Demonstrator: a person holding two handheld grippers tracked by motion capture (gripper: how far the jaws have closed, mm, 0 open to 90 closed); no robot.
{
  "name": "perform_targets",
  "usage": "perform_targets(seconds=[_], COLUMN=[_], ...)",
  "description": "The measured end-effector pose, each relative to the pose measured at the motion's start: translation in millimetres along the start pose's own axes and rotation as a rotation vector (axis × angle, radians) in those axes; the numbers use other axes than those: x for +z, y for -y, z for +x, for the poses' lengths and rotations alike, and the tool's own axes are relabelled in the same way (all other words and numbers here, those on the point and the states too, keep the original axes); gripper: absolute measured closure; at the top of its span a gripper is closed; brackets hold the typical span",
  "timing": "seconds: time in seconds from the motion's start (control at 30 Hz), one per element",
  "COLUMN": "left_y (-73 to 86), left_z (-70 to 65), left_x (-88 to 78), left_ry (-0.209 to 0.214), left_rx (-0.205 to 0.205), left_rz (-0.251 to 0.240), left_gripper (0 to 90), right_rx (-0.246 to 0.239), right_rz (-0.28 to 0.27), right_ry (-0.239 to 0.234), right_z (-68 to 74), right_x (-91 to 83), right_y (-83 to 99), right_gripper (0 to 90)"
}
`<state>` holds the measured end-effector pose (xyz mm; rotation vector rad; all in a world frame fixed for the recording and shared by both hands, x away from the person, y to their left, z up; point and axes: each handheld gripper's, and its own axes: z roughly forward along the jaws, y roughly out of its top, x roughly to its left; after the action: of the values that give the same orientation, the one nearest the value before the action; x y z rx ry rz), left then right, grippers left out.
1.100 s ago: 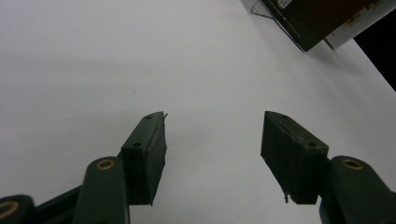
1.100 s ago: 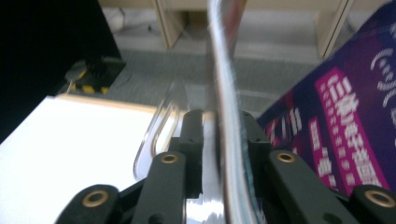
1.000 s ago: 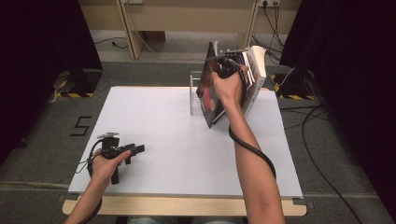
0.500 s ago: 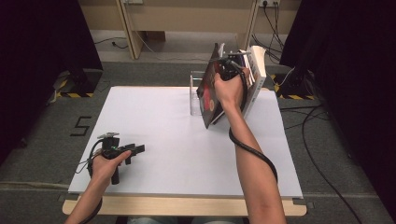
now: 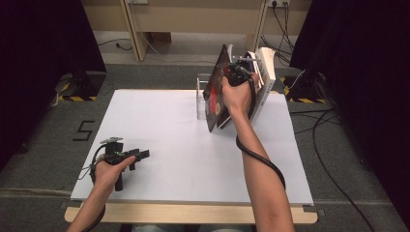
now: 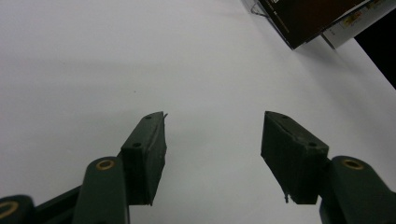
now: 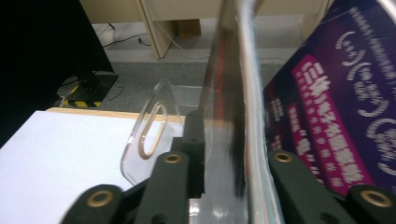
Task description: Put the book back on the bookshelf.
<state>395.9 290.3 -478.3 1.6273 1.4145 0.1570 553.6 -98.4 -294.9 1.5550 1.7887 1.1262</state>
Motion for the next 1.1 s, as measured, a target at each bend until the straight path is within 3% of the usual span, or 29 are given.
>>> perform_targets(seconds=[0.43, 1.1], left_y=[0.4, 2.3], left_z=[-3.4, -4.2], left_x=[2.6, 0.3], left_ry=[0.0, -0.015], left_rx=[0.003, 0.016], left_rz=[0.006, 0.001], left_gripper=[38.4, 37.4], right_rx=[-0.071, -0.084], right_rz=[-0.021, -0.026], right_ry=[-0.026, -0.047], right_z=[-13.6, -21.2], right_x=[-20.7, -40.1], right_y=[8.5, 23.9], right_gripper=[51.7, 50.5])
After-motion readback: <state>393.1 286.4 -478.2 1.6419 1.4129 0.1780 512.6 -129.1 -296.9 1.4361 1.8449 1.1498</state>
